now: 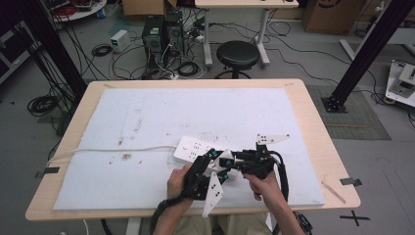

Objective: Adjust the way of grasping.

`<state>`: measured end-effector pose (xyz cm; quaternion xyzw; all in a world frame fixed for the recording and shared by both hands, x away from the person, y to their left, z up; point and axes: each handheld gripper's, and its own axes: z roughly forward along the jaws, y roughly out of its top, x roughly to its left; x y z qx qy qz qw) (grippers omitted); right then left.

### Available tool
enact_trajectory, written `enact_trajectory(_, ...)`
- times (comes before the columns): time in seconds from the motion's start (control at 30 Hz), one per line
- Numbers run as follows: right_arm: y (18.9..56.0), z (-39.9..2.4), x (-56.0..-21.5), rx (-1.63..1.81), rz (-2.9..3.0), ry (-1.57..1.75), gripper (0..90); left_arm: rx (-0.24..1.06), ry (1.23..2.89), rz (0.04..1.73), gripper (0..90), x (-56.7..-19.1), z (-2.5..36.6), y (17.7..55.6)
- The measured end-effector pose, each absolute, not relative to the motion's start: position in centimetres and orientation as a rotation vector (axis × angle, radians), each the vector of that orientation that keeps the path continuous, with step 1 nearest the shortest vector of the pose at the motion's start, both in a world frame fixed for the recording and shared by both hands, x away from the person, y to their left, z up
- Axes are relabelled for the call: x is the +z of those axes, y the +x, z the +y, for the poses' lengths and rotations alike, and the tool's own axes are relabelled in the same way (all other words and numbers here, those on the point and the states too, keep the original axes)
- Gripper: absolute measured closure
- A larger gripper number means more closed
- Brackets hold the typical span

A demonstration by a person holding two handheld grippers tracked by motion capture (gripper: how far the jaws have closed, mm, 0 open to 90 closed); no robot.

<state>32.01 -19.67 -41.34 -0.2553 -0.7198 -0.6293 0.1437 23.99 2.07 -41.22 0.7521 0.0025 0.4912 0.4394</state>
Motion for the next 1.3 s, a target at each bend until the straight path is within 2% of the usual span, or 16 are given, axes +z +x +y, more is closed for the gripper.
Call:
enact_trajectory(0.27, 32.03, -19.78, -41.34, -1.821, -2.074, -0.718, 62.6, 1.223, 1.862, 0.003, 42.4, -41.20, 2.14, 23.98)
enact_trajectory(0.9, 31.89, -19.63, -41.45, -1.811, -2.105, -0.765, 63.2, 1.180, 1.883, 0.025, 42.0, -41.30, 2.23, 24.38)
enact_trajectory(1.03, 31.89, -19.64, -41.45, -1.809, -2.108, -0.772, 63.1, 1.173, 1.888, 0.030, 39.2, -41.29, 2.28, 24.47)
enact_trajectory(1.3, 32.01, -19.89, -41.52, -1.815, -2.112, -0.784, 63.1, 1.106, 1.896, 0.067, 27.7, -41.21, 2.49, 24.61)
